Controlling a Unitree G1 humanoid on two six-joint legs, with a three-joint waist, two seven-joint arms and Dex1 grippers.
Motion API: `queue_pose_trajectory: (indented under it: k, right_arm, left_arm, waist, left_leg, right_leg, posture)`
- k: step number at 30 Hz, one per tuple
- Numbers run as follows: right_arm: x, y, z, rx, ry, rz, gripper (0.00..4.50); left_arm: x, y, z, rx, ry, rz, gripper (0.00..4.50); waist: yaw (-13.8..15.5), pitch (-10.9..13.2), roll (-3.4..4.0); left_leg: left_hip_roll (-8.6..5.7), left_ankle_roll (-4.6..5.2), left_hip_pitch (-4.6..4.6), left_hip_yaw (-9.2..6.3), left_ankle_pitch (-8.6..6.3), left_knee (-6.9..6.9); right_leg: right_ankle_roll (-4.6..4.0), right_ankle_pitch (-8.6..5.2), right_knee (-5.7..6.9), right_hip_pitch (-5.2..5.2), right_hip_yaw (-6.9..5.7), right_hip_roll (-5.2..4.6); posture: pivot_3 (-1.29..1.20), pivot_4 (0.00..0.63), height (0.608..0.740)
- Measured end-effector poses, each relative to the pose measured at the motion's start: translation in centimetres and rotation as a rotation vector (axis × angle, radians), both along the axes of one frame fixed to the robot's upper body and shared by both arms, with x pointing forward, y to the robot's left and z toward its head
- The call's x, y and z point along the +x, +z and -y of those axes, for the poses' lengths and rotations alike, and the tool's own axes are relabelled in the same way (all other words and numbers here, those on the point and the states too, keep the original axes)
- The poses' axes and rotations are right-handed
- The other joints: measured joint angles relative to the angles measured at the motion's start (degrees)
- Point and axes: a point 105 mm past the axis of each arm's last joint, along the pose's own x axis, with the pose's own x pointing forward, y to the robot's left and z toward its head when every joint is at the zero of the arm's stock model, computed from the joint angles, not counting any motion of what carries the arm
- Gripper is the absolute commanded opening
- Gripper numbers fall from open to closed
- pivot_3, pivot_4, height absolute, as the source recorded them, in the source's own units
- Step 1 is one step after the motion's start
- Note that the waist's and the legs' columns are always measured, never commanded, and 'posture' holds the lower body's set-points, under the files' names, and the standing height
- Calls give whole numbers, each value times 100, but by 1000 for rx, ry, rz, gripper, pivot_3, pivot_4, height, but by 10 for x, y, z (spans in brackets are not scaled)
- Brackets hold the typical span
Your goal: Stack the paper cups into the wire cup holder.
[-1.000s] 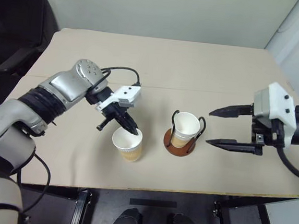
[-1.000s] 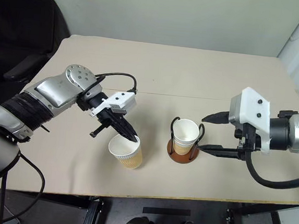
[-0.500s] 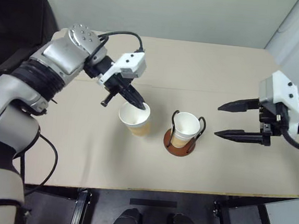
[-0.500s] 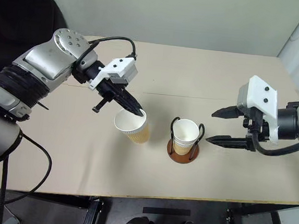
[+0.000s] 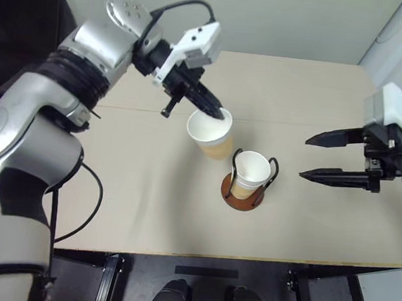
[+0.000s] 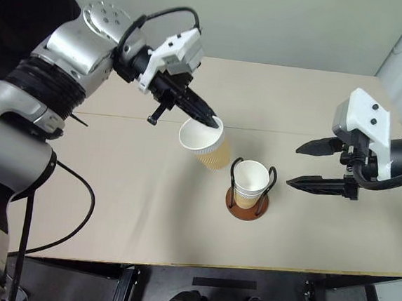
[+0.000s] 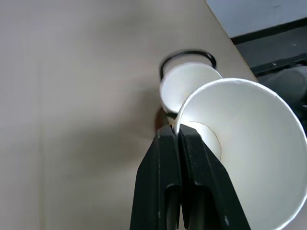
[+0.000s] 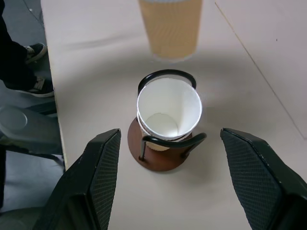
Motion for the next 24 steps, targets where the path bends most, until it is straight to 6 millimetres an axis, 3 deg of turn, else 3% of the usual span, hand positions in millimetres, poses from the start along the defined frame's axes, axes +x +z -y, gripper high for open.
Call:
queue_pose_trajectory:
  k: [10,24]
  right_arm:
    - [-3,-5,-1,5,-23,-15,3337]
    - [-10,-7,-1,20,-54,-19,3337]
  left_arm:
    - [-9,28,23,-141,-65,-14,11]
    - [-12,12,45,-80,-124,-43,11]
  waist:
    - [29,5,-4]
    - [85,10,-4]
  left_leg:
    - [-1,1,-3,5,0,-2]
    - [1,4,-7,12,-2,25]
  right_leg:
    - [11,-5,4,-8,7,-6]
    - [19,-10,11,-10,10,-10]
  posture:
    - [0,150,740]
    - [0,150,740]
